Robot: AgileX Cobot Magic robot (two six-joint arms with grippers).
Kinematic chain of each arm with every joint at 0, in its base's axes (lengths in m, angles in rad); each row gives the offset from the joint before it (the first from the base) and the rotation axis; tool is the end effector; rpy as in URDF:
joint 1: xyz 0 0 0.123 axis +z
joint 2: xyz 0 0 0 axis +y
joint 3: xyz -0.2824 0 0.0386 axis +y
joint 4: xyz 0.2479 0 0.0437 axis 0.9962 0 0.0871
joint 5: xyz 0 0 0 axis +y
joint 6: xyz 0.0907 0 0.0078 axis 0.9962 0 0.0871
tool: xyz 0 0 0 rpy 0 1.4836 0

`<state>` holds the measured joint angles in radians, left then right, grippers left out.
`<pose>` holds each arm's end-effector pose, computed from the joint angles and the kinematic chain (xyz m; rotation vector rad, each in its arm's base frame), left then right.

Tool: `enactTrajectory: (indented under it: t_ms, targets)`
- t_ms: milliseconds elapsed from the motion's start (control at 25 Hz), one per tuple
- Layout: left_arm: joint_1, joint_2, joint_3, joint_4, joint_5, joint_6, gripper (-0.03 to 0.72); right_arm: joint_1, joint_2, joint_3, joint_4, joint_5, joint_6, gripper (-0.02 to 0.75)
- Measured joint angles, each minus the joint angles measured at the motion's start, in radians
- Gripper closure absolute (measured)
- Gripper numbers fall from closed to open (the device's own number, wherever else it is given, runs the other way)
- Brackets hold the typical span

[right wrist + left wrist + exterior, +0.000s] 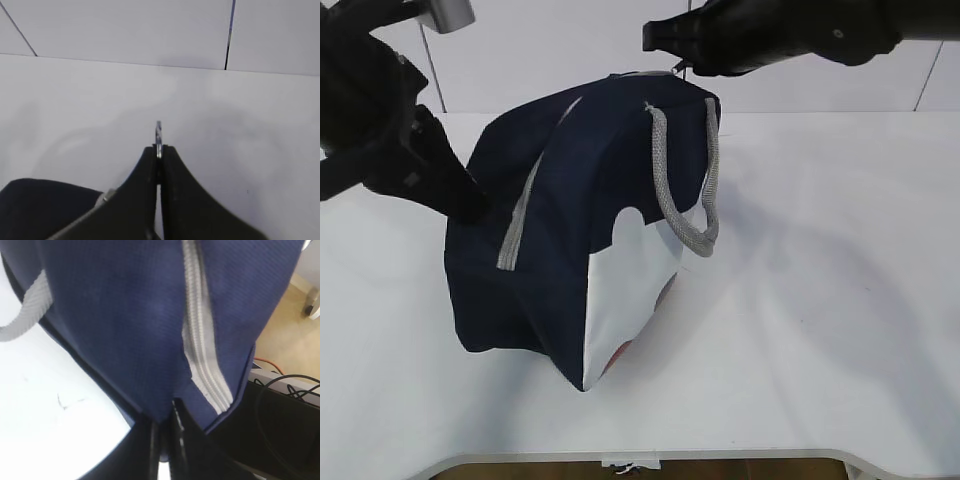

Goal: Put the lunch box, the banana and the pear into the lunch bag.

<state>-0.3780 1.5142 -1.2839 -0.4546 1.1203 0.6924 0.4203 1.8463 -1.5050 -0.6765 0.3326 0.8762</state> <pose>0.2679 -0.1451 0.3145 1.2267 2.4338 -0.5351 0.4090 0.1623 0.2983 -0.0762 2.0797 0.1808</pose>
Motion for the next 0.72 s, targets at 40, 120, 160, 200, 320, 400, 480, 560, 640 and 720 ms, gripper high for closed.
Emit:
enactTrajectory:
  t_ms: [40,120,160,200,320,400,480,560,640,720]
  targets:
    - [0.000,0.000,0.000,0.002,0.000,-0.004,0.690,-0.004,0.005,-0.002,0.004,0.000,0.000,0.737]
    - [0.000,-0.002,0.000,0.004,0.000,-0.011,0.690,-0.009,0.011,-0.002,0.006,0.000,0.000,0.737]
    - [0.000,-0.006,0.000,0.004,-0.002,-0.011,0.690,-0.017,0.016,-0.004,0.012,-0.002,0.002,0.737]
    - [0.000,-0.012,0.000,0.004,-0.007,-0.016,0.690,-0.025,0.018,-0.004,0.018,-0.006,0.002,0.737]
    - [0.000,-0.032,0.000,0.004,-0.020,-0.020,0.690,-0.045,0.019,-0.004,0.054,-0.012,0.002,0.737]
    - [0.000,-0.039,-0.002,0.004,-0.025,-0.020,0.690,-0.047,0.019,-0.004,0.077,-0.012,0.002,0.737]
    - [0.000,-0.041,-0.002,0.005,-0.025,-0.022,0.690,-0.047,0.019,-0.004,0.106,-0.014,0.002,0.737]
    - [0.000,-0.043,-0.002,0.009,-0.017,-0.022,0.690,-0.047,0.019,-0.004,0.150,-0.012,0.000,0.737]
    - [0.000,-0.043,-0.002,0.009,-0.007,-0.022,0.690,-0.045,0.019,-0.005,0.191,-0.003,-0.011,0.737]
    - [0.000,-0.043,-0.002,0.012,-0.003,-0.022,0.690,-0.045,0.019,-0.005,0.220,0.003,-0.027,0.737]
